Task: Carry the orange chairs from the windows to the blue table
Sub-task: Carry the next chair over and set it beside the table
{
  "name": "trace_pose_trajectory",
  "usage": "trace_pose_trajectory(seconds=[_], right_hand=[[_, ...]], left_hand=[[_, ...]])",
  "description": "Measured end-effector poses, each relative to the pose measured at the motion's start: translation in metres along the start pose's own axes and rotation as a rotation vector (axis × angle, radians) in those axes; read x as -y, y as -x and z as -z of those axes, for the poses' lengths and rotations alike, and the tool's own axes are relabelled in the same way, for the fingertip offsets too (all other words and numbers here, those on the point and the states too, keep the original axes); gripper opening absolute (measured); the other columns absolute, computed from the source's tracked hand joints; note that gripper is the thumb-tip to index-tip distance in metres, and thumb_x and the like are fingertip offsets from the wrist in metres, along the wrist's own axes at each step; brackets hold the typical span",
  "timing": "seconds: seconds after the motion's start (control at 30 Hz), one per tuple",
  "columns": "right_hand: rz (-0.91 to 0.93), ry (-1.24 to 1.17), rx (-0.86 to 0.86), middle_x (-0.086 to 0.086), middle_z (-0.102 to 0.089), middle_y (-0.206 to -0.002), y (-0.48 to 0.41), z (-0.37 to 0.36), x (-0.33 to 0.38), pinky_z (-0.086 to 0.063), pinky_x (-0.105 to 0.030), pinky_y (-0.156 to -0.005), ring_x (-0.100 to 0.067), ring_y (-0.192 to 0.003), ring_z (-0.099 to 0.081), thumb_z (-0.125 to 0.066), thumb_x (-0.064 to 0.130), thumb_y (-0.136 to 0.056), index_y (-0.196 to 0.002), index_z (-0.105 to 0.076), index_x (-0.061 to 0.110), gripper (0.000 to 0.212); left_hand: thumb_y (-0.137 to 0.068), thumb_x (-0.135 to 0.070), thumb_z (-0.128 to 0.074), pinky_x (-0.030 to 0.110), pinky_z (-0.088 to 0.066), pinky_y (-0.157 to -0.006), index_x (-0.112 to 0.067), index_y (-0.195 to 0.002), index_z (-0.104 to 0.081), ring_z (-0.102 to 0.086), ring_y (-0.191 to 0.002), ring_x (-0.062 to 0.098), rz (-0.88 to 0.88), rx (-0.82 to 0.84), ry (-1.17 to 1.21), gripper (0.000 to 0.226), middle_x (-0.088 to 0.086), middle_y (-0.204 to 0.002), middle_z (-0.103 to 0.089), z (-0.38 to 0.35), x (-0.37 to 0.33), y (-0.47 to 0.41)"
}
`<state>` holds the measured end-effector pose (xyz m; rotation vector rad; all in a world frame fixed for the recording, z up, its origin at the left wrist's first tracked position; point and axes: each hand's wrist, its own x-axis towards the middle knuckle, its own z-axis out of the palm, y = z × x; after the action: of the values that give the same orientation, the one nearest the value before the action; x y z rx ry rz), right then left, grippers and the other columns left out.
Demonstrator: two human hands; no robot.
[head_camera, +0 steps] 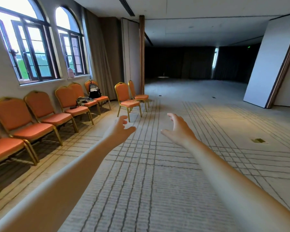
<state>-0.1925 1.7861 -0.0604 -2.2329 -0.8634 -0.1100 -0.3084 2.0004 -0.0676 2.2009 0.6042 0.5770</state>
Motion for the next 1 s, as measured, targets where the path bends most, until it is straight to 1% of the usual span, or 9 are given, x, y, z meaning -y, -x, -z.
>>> trace_pose_trajectory(seconds=[0.07, 0.23, 0.37, 0.47, 0.6, 0.67, 0.7, 0.83, 1.0], right_hand=[[0.013, 0.007, 0.000, -0.003, -0.037, -0.150, -0.055, -0.001, -0.018, -0.040, -0.038, -0.097, -0.022, -0.135, -0.040, -0.067, 0.043, -0.083, -0.148, -0.031, 0.029, 0.076], [0.043, 0.052, 0.020, -0.003, -0.038, -0.149, -0.177, -0.020, -0.068, -0.040, -0.034, -0.094, -0.023, -0.133, -0.042, -0.068, 0.043, -0.082, -0.148, -0.031, 0.028, 0.078], [0.045, 0.063, 0.030, -0.004, -0.038, -0.149, -0.279, -0.042, -0.119, -0.039, -0.037, -0.098, -0.024, -0.134, -0.040, -0.069, 0.043, -0.081, -0.149, -0.031, 0.028, 0.079], [0.049, 0.073, 0.027, -0.004, -0.038, -0.150, -0.367, -0.060, -0.153, -0.041, -0.040, -0.101, -0.024, -0.135, -0.040, -0.069, 0.044, -0.081, -0.149, -0.031, 0.028, 0.080], [0.054, 0.073, 0.023, -0.003, -0.039, -0.149, -0.484, -0.076, -0.188, -0.040, -0.038, -0.101, -0.022, -0.135, -0.040, -0.070, 0.046, -0.080, -0.149, -0.031, 0.027, 0.081], [0.065, 0.077, 0.013, -0.002, -0.039, -0.149, -0.539, -0.081, -0.205, -0.040, -0.038, -0.101, -0.021, -0.135, -0.040, -0.070, 0.045, -0.080, -0.148, -0.032, 0.027, 0.080], [0.074, 0.075, 0.005, -0.002, -0.039, -0.149, -0.546, -0.081, -0.208, -0.040, -0.038, -0.101, -0.021, -0.135, -0.040, -0.070, 0.045, -0.080, -0.148, -0.033, 0.027, 0.079], [0.046, 0.049, 0.019, -0.003, -0.039, -0.149, -0.657, -0.101, -0.251, -0.040, -0.038, -0.100, -0.022, -0.135, -0.040, -0.070, 0.043, -0.080, -0.148, -0.033, 0.027, 0.079], [0.042, 0.004, 0.064, -0.004, -0.039, -0.149, -0.790, -0.139, -0.309, -0.041, -0.041, -0.103, -0.023, -0.135, -0.040, -0.070, 0.042, -0.081, -0.148, -0.033, 0.026, 0.079]], left_hand=[[-0.085, -0.044, -0.067, 0.034, -0.051, -0.086, -0.026, -0.141, -0.037, -0.049, -0.116, 0.015, -0.007, -0.012, -0.005, 0.067, -0.003, -0.132, -0.049, -0.015, -0.005, -0.053], [-0.085, -0.045, -0.067, 0.037, -0.052, -0.087, -0.027, -0.140, -0.038, -0.049, -0.115, 0.013, 0.000, -0.016, -0.058, 0.065, -0.004, -0.132, -0.048, -0.060, 0.005, -0.174], [-0.085, -0.046, -0.066, 0.024, -0.045, -0.073, -0.027, -0.141, -0.037, -0.050, -0.106, 0.010, -0.001, -0.011, -0.062, 0.066, -0.003, -0.133, -0.049, -0.104, 0.021, -0.284], [-0.083, -0.048, -0.067, 0.026, -0.043, -0.078, -0.029, -0.140, -0.040, -0.050, -0.108, 0.010, -0.013, -0.010, -0.052, 0.066, -0.005, -0.131, -0.051, -0.135, 0.034, -0.380], [-0.082, -0.048, -0.068, 0.025, -0.047, -0.072, -0.030, -0.137, -0.043, -0.050, -0.104, 0.009, -0.003, -0.001, -0.023, 0.063, -0.008, -0.125, -0.052, -0.163, 0.042, -0.511], [-0.081, -0.048, -0.068, 0.020, -0.042, -0.065, -0.030, -0.136, -0.044, -0.051, -0.101, 0.008, -0.007, -0.007, -0.011, 0.063, -0.009, -0.121, -0.052, -0.178, 0.044, -0.572], [-0.080, -0.049, -0.068, 0.019, -0.041, -0.064, -0.031, -0.136, -0.043, -0.052, -0.101, 0.007, -0.014, -0.005, -0.007, 0.064, -0.011, -0.118, -0.052, -0.179, 0.045, -0.578], [-0.077, -0.053, -0.069, 0.023, -0.043, -0.070, -0.033, -0.135, -0.043, -0.052, -0.100, 0.006, -0.003, 0.034, -0.035, 0.066, -0.016, -0.110, -0.050, -0.218, 0.058, -0.691], [-0.074, -0.054, -0.071, 0.019, -0.040, -0.061, -0.036, -0.131, -0.045, -0.050, -0.087, -0.004, 0.036, 0.031, -0.072, 0.065, -0.020, -0.102, -0.049, -0.261, 0.081, -0.826]])
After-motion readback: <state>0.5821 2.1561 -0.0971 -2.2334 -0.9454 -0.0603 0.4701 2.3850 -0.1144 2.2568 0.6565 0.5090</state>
